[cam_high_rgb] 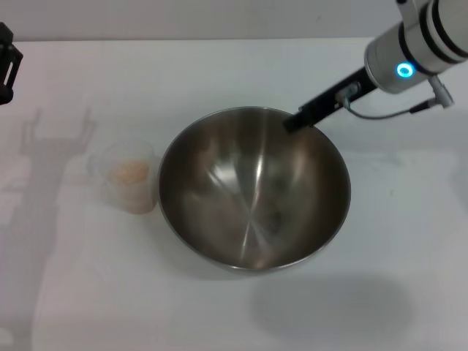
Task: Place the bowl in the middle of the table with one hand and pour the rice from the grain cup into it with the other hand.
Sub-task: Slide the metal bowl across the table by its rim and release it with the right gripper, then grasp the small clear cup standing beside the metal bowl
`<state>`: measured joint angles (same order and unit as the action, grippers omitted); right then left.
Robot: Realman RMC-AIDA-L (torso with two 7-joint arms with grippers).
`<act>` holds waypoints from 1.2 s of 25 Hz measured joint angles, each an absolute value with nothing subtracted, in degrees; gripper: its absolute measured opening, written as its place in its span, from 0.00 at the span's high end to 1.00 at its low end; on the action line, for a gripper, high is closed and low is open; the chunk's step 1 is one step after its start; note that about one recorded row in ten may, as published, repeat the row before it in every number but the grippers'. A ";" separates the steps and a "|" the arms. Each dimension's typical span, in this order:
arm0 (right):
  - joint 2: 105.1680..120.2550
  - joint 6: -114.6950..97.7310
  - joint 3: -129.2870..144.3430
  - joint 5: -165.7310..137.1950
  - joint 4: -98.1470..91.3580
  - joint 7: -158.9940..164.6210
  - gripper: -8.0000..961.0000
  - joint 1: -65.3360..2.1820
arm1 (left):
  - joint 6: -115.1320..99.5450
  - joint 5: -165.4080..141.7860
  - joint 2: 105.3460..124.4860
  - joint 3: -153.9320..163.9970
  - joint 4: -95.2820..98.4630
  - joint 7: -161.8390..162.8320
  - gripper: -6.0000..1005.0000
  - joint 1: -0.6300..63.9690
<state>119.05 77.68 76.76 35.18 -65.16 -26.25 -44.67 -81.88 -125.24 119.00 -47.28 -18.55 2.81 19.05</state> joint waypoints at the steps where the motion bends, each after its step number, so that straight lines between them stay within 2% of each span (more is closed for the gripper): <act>1: 119.06 76.81 77.29 35.02 -67.29 -26.25 0.67 -44.57 | -81.92 -125.24 118.99 -47.29 -18.57 2.81 0.16 18.82; 6: 119.06 72.20 78.98 34.94 -72.49 -27.48 0.44 -44.43 | -82.03 -125.24 118.92 -47.32 -18.63 2.81 0.16 18.21; 13: 119.18 56.84 84.94 34.78 -77.49 -32.47 0.44 -39.77 | -82.11 -125.24 118.93 -47.81 -18.54 2.81 0.16 17.79; 18: 119.20 33.89 94.85 34.78 -82.49 -37.84 0.44 -30.19 | -82.22 -125.24 118.86 -47.94 -18.48 2.81 0.16 17.63; 24: 119.48 -3.98 108.01 34.80 -78.70 -44.83 0.44 -18.25 | -82.60 -125.24 118.83 -48.59 -18.48 2.81 0.16 16.81; 30: 119.57 -45.31 118.53 35.54 -60.99 -42.64 0.44 -15.70 | -84.17 -125.51 118.84 -48.10 -18.55 2.82 0.16 15.16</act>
